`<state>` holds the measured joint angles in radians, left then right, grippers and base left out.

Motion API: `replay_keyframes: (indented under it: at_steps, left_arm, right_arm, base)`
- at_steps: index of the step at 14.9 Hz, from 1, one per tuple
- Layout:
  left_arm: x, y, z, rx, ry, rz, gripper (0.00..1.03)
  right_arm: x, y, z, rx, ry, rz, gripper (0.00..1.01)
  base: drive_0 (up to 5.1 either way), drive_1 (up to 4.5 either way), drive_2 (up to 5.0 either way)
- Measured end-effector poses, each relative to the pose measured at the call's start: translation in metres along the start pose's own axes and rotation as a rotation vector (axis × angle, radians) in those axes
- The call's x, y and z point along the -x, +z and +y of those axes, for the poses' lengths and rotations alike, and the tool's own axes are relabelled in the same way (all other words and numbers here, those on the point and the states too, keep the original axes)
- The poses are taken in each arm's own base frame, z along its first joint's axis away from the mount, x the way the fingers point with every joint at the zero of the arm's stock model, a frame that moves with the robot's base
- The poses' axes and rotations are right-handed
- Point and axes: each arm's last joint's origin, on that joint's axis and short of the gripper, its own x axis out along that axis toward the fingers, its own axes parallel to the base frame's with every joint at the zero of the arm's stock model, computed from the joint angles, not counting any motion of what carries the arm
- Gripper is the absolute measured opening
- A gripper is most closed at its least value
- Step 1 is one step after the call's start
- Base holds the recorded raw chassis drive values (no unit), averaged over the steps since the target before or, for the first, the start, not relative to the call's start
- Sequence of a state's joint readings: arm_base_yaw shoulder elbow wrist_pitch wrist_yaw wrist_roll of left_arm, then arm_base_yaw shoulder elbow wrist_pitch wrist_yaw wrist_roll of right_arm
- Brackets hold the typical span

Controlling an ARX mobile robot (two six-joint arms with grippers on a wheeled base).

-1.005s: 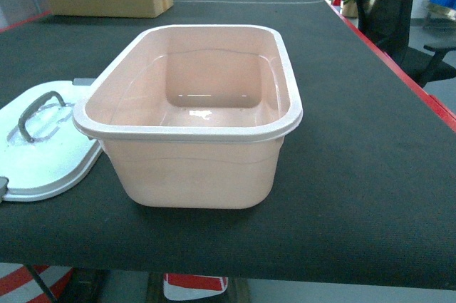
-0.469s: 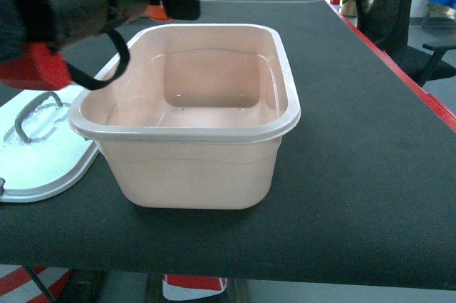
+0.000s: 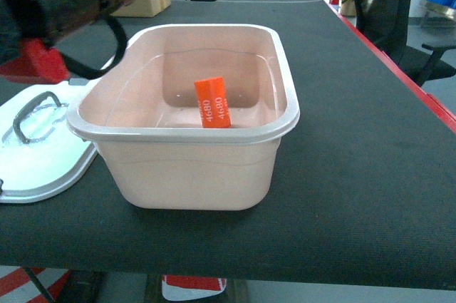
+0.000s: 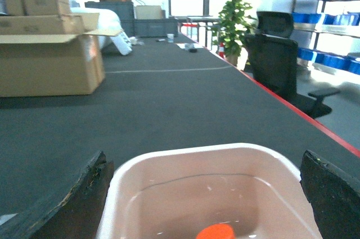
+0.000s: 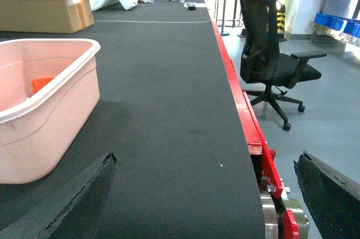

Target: Pick capacitor and pack into box

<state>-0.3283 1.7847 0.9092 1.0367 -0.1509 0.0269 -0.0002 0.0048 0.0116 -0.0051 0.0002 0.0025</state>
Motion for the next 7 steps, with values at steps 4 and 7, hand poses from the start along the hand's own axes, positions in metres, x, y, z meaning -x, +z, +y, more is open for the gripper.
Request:
replay_keyframes:
  at_steps: [4,7]
  left_arm:
    - [0.067,0.016,0.120,-0.063,0.273,-0.028,0.98]
    - [0.046,-0.074,0.206,-0.031,0.378,0.227,0.98]
  right_arm:
    - [0.000,0.000,0.000,0.000,0.000,0.000,0.98]
    - [0.000,0.000,0.000,0.000,0.000,0.000,0.98]
  base:
    - [0.0,0.00,0.0]
    - [0.0,0.00,0.0]
